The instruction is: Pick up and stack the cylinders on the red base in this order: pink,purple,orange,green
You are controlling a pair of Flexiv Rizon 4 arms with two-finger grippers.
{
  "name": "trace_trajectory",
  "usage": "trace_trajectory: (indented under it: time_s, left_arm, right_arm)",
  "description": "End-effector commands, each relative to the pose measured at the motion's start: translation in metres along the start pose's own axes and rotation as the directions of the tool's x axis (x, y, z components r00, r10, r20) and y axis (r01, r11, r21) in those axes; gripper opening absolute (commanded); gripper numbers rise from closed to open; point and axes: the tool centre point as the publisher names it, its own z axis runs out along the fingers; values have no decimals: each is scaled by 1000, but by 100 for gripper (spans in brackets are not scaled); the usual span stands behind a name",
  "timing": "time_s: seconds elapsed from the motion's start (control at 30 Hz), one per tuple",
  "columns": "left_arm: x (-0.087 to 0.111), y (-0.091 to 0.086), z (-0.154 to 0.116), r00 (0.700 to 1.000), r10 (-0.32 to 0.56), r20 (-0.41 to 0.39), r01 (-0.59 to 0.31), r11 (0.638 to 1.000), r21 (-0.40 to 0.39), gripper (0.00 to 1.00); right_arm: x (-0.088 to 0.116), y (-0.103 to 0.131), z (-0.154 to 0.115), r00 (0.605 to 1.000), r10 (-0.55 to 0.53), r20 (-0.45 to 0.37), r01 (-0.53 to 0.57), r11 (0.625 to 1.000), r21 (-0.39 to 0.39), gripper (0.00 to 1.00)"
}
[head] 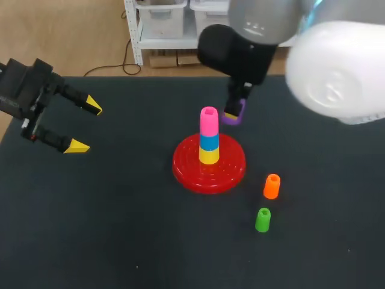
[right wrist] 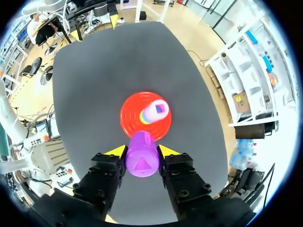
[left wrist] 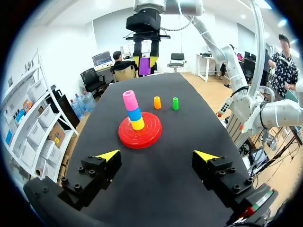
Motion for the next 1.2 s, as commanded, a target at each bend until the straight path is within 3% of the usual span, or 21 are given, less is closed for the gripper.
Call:
trace_trajectory:
  time_s: [0.03, 0.8, 1.2]
  left_arm:
    - [1, -1, 0, 1000, 4, 3, -4, 1000, -4, 100]
    - [1, -1, 0, 1000, 4, 3, -4, 1000, -4, 100]
    - [1, -1, 0, 1000, 4, 3, -4, 1000, -4, 100]
  right_arm:
    - [-17, -3, 4, 999, -7, -34, 7, 1000, 6, 0]
    - [-40, -26, 21, 997, -43, -64, 41, 999, -21, 0]
    - [-39, -24, 36, 997, -30, -67, 28, 999, -39, 0]
